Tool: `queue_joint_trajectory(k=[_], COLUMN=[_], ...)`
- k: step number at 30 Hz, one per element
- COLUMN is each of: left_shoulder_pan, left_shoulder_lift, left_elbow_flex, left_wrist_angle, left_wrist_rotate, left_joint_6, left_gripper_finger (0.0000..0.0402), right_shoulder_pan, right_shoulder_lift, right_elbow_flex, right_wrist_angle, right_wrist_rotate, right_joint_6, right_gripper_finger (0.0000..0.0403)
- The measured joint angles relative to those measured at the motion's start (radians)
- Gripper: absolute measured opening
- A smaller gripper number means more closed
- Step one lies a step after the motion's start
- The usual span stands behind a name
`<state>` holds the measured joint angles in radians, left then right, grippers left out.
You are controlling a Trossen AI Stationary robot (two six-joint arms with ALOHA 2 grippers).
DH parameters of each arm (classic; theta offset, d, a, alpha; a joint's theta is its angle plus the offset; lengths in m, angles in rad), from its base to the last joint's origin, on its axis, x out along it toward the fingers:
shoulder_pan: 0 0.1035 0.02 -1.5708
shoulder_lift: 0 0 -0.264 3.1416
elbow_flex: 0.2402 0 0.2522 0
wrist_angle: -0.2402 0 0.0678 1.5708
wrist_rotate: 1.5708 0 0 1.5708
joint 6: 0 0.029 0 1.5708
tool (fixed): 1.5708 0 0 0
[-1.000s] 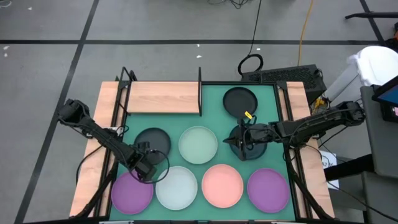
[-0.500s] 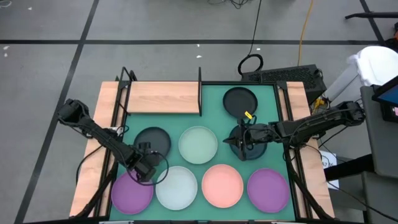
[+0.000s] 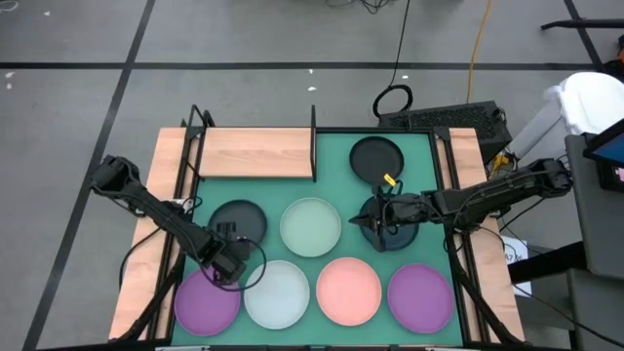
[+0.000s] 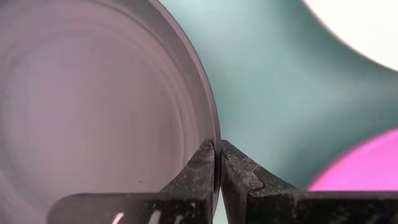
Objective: Place and stack plates onto a shelf
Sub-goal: Put the left black plate on the shelf
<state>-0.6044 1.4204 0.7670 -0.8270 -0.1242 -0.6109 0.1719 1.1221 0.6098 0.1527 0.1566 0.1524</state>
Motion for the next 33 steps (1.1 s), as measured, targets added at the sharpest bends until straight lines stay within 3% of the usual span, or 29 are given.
queue_joint_trajectory(k=[22, 33], left_shoulder_pan=[-0.001, -0.001], left_shoulder_lift=[0.0, 0.0], left_elbow_flex=[0.233, 0.393], left_wrist_angle=[-0.198, -0.363], left_wrist_rotate=[0.032, -0.081], left_joint_6=[0.079, 0.149], left_gripper_finger=[0.001, 0.001], right_shoulder_pan=[0.0, 0.0], right_shoulder_lift=[0.0, 0.0], right_elbow_flex=[0.0, 0.0], right_wrist_angle=[0.002, 0.005], right_wrist_rotate=[0.0, 0.0], right_joint_6=[0.019, 0.012], right_gripper_finger=[0.0, 0.0])
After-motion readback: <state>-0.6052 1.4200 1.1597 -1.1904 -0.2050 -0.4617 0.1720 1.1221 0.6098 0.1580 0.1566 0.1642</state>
